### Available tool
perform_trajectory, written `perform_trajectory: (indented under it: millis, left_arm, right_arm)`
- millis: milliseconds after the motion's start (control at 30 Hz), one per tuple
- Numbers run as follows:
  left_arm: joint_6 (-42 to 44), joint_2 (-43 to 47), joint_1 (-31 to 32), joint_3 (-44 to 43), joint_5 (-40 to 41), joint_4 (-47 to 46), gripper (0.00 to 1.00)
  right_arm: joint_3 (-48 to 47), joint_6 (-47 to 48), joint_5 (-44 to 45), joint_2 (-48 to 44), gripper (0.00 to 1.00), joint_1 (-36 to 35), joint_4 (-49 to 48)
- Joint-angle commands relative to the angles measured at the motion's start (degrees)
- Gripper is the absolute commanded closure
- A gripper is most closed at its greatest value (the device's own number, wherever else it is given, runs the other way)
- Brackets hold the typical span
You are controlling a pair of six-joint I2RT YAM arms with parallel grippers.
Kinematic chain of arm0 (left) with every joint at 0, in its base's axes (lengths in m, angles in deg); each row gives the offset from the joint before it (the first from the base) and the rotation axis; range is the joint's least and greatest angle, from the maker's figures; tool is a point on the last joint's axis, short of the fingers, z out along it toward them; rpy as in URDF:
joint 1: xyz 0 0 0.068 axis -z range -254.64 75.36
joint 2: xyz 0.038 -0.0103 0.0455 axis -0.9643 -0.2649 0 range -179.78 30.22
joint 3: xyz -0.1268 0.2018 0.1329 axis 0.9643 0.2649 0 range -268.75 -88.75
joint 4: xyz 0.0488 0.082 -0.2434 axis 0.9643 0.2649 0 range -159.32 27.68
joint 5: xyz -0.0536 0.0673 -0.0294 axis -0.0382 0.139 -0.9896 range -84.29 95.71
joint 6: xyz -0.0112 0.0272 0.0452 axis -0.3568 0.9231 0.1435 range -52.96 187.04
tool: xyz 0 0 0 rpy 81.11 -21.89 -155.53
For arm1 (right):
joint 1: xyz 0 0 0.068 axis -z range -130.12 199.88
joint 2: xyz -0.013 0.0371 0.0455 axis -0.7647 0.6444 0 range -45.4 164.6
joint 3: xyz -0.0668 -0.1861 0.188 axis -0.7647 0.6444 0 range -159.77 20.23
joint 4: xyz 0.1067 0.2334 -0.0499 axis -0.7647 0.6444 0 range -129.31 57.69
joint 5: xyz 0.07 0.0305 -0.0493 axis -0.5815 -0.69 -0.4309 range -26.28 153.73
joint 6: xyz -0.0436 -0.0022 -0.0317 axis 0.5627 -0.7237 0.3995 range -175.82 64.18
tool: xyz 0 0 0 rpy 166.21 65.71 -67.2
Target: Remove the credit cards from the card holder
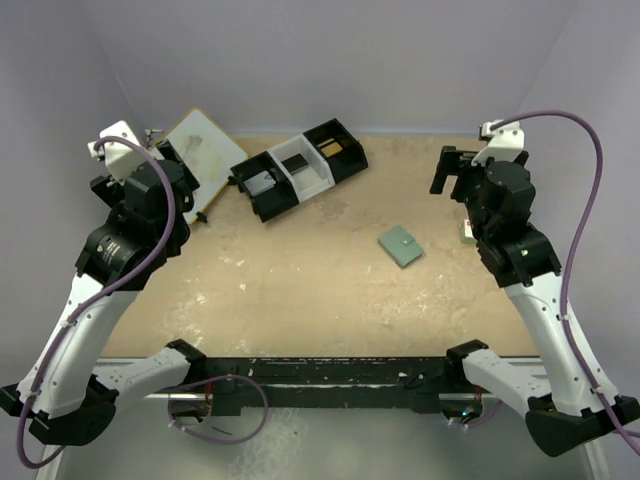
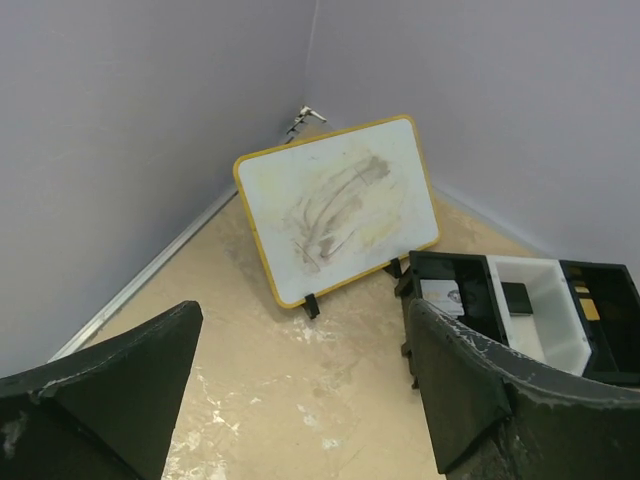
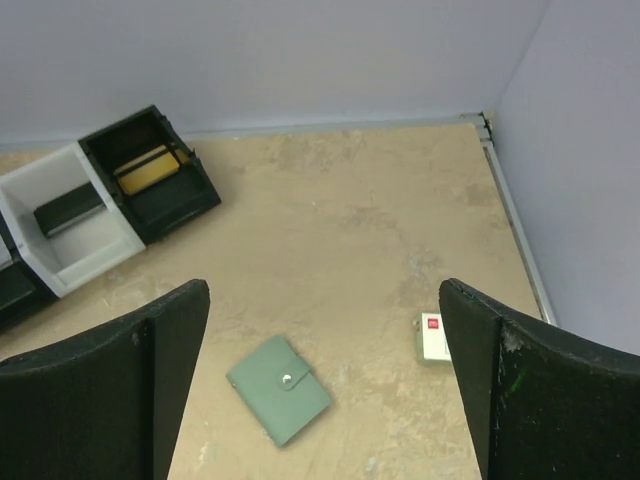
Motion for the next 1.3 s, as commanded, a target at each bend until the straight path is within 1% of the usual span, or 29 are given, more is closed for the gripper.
perform_trajectory:
  millis: [0, 67, 167, 233, 300, 467, 500, 567, 633, 733, 900, 1033, 1267]
  left_arm:
    - [0.47, -1.24, -4.08, 1.43, -1.51, -3.98, 0.17]
    - [0.77, -2.11, -6.42, 2.57, -3.13, -5.3, 0.14]
    - [2.3, -3.93, -9.99, 4.13, -8.7, -6.5, 0.11]
    - [1.85, -5.3, -12.35, 5.29, -12.63, -7.5, 0.08]
    - [1.85, -6.95, -14.53, 6.6, -18.19, -9.16, 0.07]
    - [-1.24, -13.03, -18.67, 9.39, -34.28, -14.03, 0.03]
    - [-1.57, -14.52, -18.97, 9.62, -37.24, -14.81, 0.03]
    - [-1.61, -17.68, -18.18, 9.6, -40.58, -15.76, 0.03]
    - [-2.07, -21.12, -16.94, 9.23, -41.61, -16.12, 0.04]
    - [-4.73, -25.81, -16.24, 9.62, -44.1, -18.0, 0.09]
    - [-7.4, -34.48, -15.38, 8.58, -45.22, -20.43, 0.14]
    - [-9.27, -41.26, -15.1, 5.6, -46.04, -21.52, 0.18]
    - [-11.18, -50.48, -14.98, -0.23, -45.1, -21.34, 0.22]
  right_arm:
    - [2.92, -2.48, -2.12, -0.99, 0.0, 1.37, -3.24]
    - [4.24, -3.59, -3.03, -0.45, 0.0, 2.04, -2.82]
    - [5.63, -6.94, -4.77, 0.95, 0.0, 3.23, -1.76]
    - [6.19, -7.62, -7.55, 2.07, 0.0, 3.99, -1.44]
    - [7.34, -9.1, -10.76, 3.03, 0.0, 4.66, -2.32]
    - [11.26, -13.87, -20.14, 5.77, 0.0, 6.26, -5.46]
    - [11.99, -14.58, -21.99, 6.35, 0.0, 6.51, -5.95]
    - [13.27, -15.86, -25.07, 7.66, 0.0, 6.91, -6.9]
    - [14.25, -17.3, -27.59, 9.06, 0.0, 7.28, -7.82]
    - [15.06, -19.15, -30.87, 11.14, 0.0, 7.61, -8.57]
    - [14.63, -21.1, -34.64, 14.38, 0.0, 7.97, -8.92]
    - [14.51, -22.01, -36.12, 15.89, 0.0, 8.09, -7.39]
    - [14.46, -22.9, -36.09, 16.69, 0.0, 8.2, -5.11]
